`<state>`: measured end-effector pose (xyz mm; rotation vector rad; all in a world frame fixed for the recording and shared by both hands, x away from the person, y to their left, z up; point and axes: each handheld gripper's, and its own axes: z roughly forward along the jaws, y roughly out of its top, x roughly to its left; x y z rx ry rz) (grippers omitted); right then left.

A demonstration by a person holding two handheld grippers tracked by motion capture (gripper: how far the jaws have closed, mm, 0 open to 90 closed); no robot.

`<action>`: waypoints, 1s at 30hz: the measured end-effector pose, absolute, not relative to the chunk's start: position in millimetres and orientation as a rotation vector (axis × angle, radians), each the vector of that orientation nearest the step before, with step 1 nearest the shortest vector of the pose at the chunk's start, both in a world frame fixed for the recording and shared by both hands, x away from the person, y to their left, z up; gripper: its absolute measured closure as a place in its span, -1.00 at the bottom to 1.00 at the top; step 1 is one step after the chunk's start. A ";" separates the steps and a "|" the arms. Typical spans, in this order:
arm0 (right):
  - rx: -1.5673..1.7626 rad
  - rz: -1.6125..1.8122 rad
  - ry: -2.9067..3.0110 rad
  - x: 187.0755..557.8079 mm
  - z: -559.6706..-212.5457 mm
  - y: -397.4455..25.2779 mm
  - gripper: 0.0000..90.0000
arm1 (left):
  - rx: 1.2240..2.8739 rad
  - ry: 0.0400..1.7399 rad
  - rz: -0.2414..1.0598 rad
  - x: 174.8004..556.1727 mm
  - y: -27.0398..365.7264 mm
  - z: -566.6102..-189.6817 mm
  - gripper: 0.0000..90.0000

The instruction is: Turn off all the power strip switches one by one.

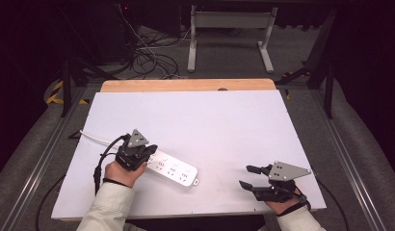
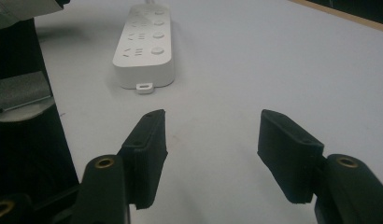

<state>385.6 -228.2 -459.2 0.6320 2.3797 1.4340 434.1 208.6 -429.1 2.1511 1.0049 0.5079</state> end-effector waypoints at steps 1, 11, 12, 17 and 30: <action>0.635 1.434 2.379 385.5 -459.1 -228.4 -0.07 | 2.148 1.015 0.496 435.0 211.3 -430.1 1.00; 0.633 1.434 2.380 385.8 -459.3 -228.4 -0.07 | 2.162 1.072 0.505 443.1 220.8 -441.3 1.00; 0.633 1.434 2.380 385.8 -459.3 -228.4 -0.07 | 2.159 1.066 0.499 444.1 220.5 -442.5 1.00; 0.631 1.432 2.381 385.9 -459.4 -228.2 -0.07 | 2.159 1.065 0.490 447.8 217.0 -448.0 1.00; 0.628 1.430 2.385 385.8 -459.5 -227.9 -0.07 | 2.163 1.065 0.439 451.9 211.2 -457.2 1.00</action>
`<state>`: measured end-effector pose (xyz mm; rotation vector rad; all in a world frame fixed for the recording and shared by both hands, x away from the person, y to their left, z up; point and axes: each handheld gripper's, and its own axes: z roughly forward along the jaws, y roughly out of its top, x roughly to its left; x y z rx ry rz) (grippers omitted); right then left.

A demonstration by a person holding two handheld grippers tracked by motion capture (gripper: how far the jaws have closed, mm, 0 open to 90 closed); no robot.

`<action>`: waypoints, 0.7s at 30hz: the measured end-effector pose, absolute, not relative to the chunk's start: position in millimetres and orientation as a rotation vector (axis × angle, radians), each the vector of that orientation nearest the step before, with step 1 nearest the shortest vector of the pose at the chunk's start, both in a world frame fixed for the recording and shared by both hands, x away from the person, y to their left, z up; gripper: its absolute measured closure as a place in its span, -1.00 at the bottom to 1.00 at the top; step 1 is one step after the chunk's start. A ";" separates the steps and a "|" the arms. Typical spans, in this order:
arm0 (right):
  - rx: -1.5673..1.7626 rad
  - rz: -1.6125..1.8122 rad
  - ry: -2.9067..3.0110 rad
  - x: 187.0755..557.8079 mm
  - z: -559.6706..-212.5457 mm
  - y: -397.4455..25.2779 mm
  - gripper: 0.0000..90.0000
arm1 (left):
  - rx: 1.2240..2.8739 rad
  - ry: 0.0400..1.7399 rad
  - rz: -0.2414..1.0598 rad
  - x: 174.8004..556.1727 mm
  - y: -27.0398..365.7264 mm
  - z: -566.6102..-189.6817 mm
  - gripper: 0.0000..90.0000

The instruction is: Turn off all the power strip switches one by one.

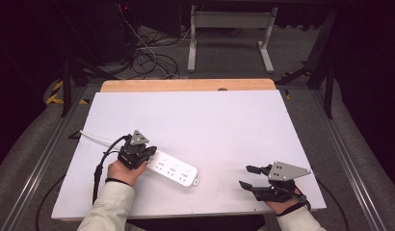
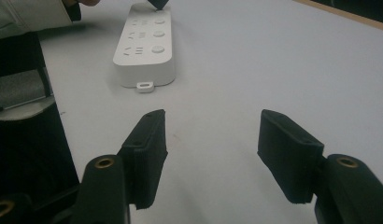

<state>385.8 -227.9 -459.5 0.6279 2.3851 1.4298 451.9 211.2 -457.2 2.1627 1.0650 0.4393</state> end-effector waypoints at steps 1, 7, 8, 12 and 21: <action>0.628 1.428 2.385 385.8 -459.4 -228.0 -0.07 | 2.160 1.067 0.438 452.2 211.5 -457.2 1.00; 0.628 1.429 2.387 385.6 -459.5 -227.6 -0.07 | 2.175 1.061 0.444 452.1 209.8 -458.1 1.00; 0.627 1.428 2.387 385.5 -459.5 -227.5 -0.07 | 2.178 1.062 0.443 452.2 209.8 -458.3 1.00; 0.626 1.431 2.387 385.3 -459.4 -227.4 -0.07 | 2.184 1.064 0.450 451.8 208.7 -458.8 1.00; 0.623 1.430 2.390 384.9 -459.4 -227.1 -0.07 | 2.180 1.053 0.488 449.6 207.2 -460.3 1.00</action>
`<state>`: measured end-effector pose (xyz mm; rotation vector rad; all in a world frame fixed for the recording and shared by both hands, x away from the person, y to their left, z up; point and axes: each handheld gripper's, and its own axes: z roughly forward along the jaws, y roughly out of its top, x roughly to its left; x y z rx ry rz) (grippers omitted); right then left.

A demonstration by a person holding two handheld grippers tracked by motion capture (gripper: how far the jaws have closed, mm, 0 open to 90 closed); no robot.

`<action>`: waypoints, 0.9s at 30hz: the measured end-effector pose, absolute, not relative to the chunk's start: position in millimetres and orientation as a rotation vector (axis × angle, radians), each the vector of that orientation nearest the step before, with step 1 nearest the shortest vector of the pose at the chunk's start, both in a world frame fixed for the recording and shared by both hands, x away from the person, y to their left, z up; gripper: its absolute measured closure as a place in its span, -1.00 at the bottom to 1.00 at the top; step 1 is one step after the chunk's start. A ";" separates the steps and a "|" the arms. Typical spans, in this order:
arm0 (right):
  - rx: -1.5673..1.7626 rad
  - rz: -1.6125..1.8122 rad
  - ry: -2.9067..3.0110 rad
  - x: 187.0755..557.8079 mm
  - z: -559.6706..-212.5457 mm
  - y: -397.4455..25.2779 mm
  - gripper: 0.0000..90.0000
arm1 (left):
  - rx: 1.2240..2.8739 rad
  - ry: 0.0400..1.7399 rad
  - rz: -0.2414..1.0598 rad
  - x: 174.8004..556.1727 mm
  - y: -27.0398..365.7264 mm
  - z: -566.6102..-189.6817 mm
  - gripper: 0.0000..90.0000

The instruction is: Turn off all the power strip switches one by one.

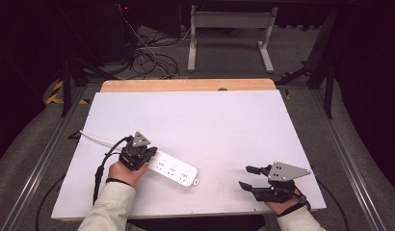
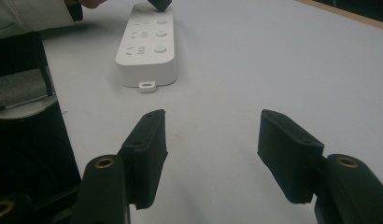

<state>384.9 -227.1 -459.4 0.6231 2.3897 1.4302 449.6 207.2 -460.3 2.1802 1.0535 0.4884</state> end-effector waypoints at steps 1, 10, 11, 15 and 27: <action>0.622 1.430 2.390 384.9 -459.5 -227.0 -0.07 | 2.181 1.056 0.488 448.9 206.0 -460.4 1.00; 0.618 1.431 2.391 384.5 -459.3 -226.6 -0.07 | 2.175 1.051 0.490 447.4 203.9 -461.6 1.00; 0.619 1.432 2.391 384.4 -459.3 -226.8 -0.07 | 2.173 1.050 0.502 447.7 205.0 -461.5 1.00; 0.621 1.434 2.392 384.6 -459.6 -227.0 -0.07 | 2.148 1.074 0.463 447.0 204.7 -462.7 1.00; 0.628 1.444 2.387 384.8 -459.3 -228.5 -0.07 | 2.135 1.057 0.474 439.0 206.3 -453.6 1.00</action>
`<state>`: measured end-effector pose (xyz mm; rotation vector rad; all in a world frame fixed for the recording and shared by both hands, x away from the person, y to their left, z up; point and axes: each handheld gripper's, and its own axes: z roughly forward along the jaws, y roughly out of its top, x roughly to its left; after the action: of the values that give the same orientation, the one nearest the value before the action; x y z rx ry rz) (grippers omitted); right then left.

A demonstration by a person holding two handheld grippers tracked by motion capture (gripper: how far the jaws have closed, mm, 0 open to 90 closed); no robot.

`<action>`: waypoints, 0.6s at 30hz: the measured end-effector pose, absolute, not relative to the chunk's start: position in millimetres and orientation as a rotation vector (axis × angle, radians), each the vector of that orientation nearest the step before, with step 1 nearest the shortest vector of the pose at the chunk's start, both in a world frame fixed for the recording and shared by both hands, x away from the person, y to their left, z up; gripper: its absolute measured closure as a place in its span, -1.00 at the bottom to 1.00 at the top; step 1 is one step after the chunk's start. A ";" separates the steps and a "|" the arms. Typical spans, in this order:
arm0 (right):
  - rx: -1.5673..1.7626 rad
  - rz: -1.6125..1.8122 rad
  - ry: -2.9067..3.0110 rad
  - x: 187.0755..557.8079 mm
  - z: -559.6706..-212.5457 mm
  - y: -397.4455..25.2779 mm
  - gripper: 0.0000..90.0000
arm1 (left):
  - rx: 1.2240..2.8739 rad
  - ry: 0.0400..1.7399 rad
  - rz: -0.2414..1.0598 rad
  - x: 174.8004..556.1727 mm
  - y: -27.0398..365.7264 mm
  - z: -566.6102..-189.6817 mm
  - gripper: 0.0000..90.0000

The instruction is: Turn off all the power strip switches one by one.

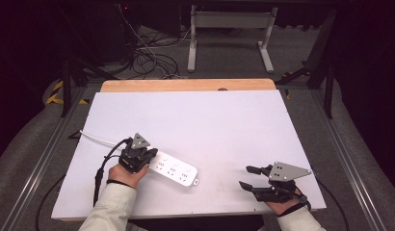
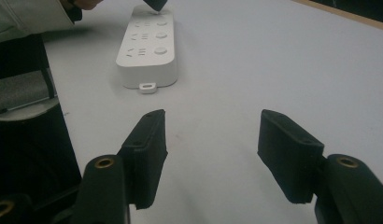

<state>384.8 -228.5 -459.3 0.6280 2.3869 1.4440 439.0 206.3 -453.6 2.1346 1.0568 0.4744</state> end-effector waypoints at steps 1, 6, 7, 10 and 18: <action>0.627 1.439 2.389 385.4 -459.4 -228.8 -0.07 | 2.121 1.036 0.481 436.8 206.9 -449.0 1.00; 0.626 1.438 2.388 386.3 -459.5 -228.2 -0.07 | 2.065 0.974 0.537 422.2 210.8 -431.6 0.99; 0.629 1.440 2.385 386.1 -459.0 -228.2 -0.07 | 2.061 0.966 0.543 419.7 213.2 -429.8 0.95; 0.623 1.440 2.384 385.0 -458.8 -227.8 -0.07 | 2.026 0.956 0.546 411.7 222.8 -424.2 0.59; 0.636 1.457 2.363 385.3 -458.8 -231.4 -0.11 | 1.885 0.938 0.519 385.2 265.3 -423.3 -0.01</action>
<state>385.3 -231.4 -458.8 0.6356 2.3626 1.4567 385.2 265.3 -423.3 1.8853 0.9378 0.5193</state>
